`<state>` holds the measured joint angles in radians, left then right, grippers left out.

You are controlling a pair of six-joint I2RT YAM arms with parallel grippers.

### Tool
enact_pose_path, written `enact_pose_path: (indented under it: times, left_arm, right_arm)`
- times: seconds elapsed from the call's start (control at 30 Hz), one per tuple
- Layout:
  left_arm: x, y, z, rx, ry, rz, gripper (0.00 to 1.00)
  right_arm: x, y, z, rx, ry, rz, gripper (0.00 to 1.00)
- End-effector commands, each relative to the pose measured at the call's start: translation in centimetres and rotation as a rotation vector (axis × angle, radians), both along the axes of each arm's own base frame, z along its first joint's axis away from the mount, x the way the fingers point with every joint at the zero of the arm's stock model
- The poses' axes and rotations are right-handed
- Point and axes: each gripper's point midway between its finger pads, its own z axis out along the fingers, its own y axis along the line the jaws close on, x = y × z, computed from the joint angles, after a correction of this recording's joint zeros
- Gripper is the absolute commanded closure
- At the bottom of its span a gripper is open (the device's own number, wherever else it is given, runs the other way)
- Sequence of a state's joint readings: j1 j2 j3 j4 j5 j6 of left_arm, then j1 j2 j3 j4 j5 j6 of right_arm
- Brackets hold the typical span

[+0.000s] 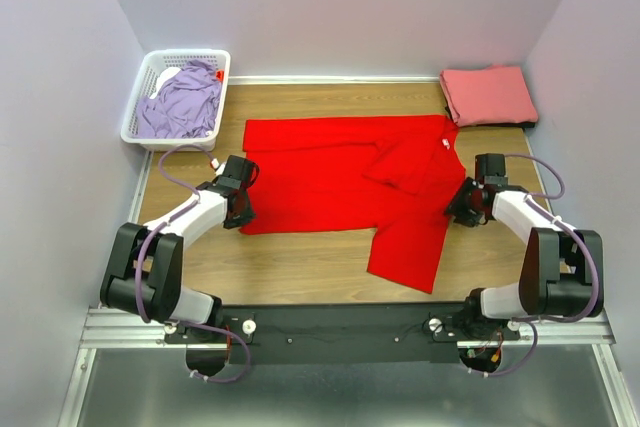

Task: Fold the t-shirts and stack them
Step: Fold the tshirt

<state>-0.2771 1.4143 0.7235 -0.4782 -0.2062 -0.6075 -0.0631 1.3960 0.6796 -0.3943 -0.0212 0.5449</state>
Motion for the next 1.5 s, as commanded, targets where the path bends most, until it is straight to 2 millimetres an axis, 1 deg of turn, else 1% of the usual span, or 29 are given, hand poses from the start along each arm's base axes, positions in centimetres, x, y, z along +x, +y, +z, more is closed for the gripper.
enact_pose_path:
  times: [0.0,0.07,0.17,0.27,0.3,0.4,0.5,0.53,0.6,0.63,0.67,0.73,0.8,0.83,0.87,0.9,0.93,0.97,1.0,1.03,1.1,1.13,1.2,1.23,1.27,1.3,1.33,1.4,1.47]
  left_arm:
    - [-0.5,0.1,0.2,0.001,0.000,-0.002,1.00]
    - [-0.6,0.1,0.2,0.000,0.000,0.000,1.00]
    - [-0.5,0.2,0.3,0.001,-0.002,0.002,1.00]
    - [-0.5,0.2,0.5,0.003,-0.001,0.004,1.00]
    - [-0.6,0.2,0.7,0.001,0.001,0.004,1.00]
    - [-0.5,0.2,1.4,-0.011,-0.003,0.004,1.00]
    - [-0.9,0.6,2.4,-0.011,-0.001,0.005,1.00]
    - [-1.0,1.0,3.2,-0.005,-0.009,0.009,1.00]
    - [-1.1,1.5,4.0,0.003,-0.017,0.016,1.00]
    - [-1.1,2.2,4.7,0.011,-0.029,0.026,1.00]
    - [-1.1,2.6,4.9,0.015,-0.034,0.032,1.00]
    - [-0.5,3.4,5.6,0.007,-0.058,0.053,1.00]
    - [0.1,3.6,5.8,-0.017,-0.074,0.052,1.00]
    - [0.6,3.7,5.9,-0.024,-0.087,0.053,1.00]
    - [1.0,4.0,5.8,-0.024,-0.081,0.051,1.00]
    - [1.8,3.9,6.1,-0.030,-0.097,0.045,1.00]
    - [2.2,3.8,5.9,-0.030,-0.090,0.039,1.00]
    - [2.7,3.8,6.0,-0.031,-0.095,0.032,1.00]
    - [3.5,3.7,6.5,-0.030,-0.112,0.023,1.00]
    - [4.1,3.7,6.2,-0.027,-0.109,0.019,1.00]
    - [5.1,3.7,6.5,-0.022,-0.123,0.006,1.00]
    - [5.7,3.7,6.0,-0.022,-0.116,0.006,1.00]
    - [6.8,3.7,5.9,-0.021,-0.116,-0.007,1.00]
    - [7.1,3.7,6.3,-0.022,-0.128,-0.012,1.00]
    - [7.6,3.6,5.8,-0.024,-0.120,-0.014,1.00]
    - [8.1,3.5,5.9,-0.025,-0.125,-0.019,1.00]
    - [8.8,3.5,5.7,-0.027,-0.123,-0.022,1.00]
    - [9.9,3.2,5.5,-0.034,-0.124,-0.031,1.00]
    - [10.5,3.2,5.3,-0.034,-0.120,-0.033,1.00]
  right_arm:
    - [-0.5,0.5,-1.2,0.048,0.017,-0.014,0.57]
    - [-0.7,0.4,-1.3,0.052,0.019,-0.017,0.59]
    - [-0.8,0.2,-1.4,0.066,0.018,-0.025,0.64]
    - [-0.9,0.0,-1.2,0.072,0.013,-0.031,0.78]
    - [-1.1,-0.1,-1.2,0.078,0.016,-0.036,0.88]
    - [-2.0,0.0,-0.8,0.092,0.027,-0.041,0.99]
    - [-3.2,0.0,-0.2,0.107,0.060,-0.047,0.99]
    - [-3.4,0.0,0.1,0.110,0.064,-0.049,0.99]
    - [-3.2,0.5,1.4,0.135,0.050,-0.048,0.99]
    - [-3.1,0.5,1.9,0.138,0.039,-0.050,0.99]
    - [-3.1,0.5,2.2,0.137,0.038,-0.047,0.99]
    - [-2.7,0.4,2.9,0.131,0.030,-0.039,0.99]
    - [-2.2,0.2,3.2,0.126,0.028,-0.034,0.99]
    - [-1.5,0.1,3.8,0.127,0.011,-0.035,0.99]
    - [-1.2,0.2,3.8,0.133,0.018,-0.030,0.99]
    - [-0.8,0.3,4.0,0.143,0.014,-0.026,0.99]
    - [0.1,0.3,4.8,0.143,-0.009,-0.021,0.99]
    - [0.5,0.2,5.0,0.144,-0.012,-0.022,0.99]
    - [1.0,0.2,5.1,0.144,-0.015,-0.018,0.99]
    - [1.9,0.0,5.8,0.139,-0.034,-0.015,0.99]
    - [2.9,-0.2,6.0,0.134,-0.036,-0.004,0.99]
    - [3.4,-0.2,6.2,0.134,-0.040,0.003,0.99]
    - [4.6,-0.1,6.4,0.143,-0.043,0.026,0.99]
    - [5.1,-0.1,6.5,0.148,-0.045,0.029,0.99]
    - [5.9,-0.2,6.9,0.146,-0.056,0.037,0.99]
    - [6.3,-0.3,6.8,0.144,-0.055,0.037,0.99]
    - [6.6,-0.4,6.1,0.144,-0.034,0.035,0.99]
    - [7.5,-0.8,5.7,0.134,-0.022,0.034,0.99]
    - [8.0,-0.9,5.4,0.128,-0.017,0.035,0.99]
